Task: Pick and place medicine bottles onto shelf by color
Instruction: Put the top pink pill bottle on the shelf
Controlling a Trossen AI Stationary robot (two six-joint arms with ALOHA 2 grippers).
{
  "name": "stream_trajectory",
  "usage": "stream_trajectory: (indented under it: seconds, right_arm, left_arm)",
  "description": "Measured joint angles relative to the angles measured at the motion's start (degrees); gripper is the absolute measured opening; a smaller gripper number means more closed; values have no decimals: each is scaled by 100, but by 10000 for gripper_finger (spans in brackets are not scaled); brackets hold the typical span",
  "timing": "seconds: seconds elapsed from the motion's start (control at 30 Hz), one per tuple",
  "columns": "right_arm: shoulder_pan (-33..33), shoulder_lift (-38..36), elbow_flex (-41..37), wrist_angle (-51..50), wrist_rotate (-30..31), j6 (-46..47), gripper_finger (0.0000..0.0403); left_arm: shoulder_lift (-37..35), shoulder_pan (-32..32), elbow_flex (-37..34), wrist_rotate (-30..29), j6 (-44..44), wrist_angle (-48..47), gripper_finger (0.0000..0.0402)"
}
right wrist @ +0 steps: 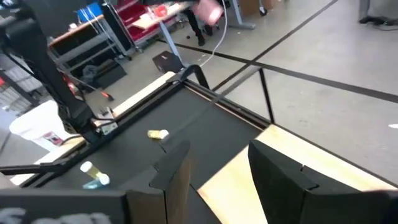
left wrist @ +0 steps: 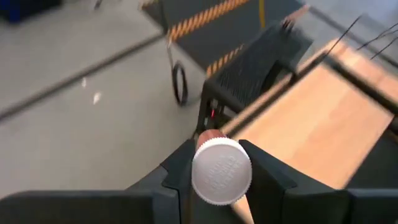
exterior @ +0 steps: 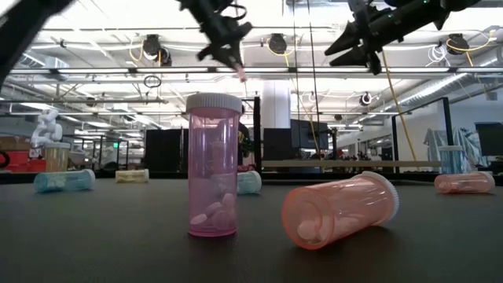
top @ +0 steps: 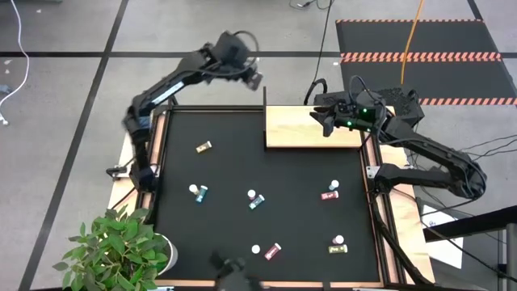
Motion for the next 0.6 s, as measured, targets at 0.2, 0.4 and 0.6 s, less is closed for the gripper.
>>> stream_trajectory:
  seconds: [0.2, 0.4, 0.6]
  right_arm:
    - [-122, -30, 0, -309, 7, -290, 157]
    - [-181, -6, 0, -483, 40, -570, 157]
    - [-324, 175, 0, -146, 6, -1060, 157]
  left_arm:
    - [772, -146, 516, 437, 522, 1453, 109]
    - [1293, -433, 390, 487, 832, 2012, 109]
    - [1440, -735, 374, 650, 1022, 1412, 109]
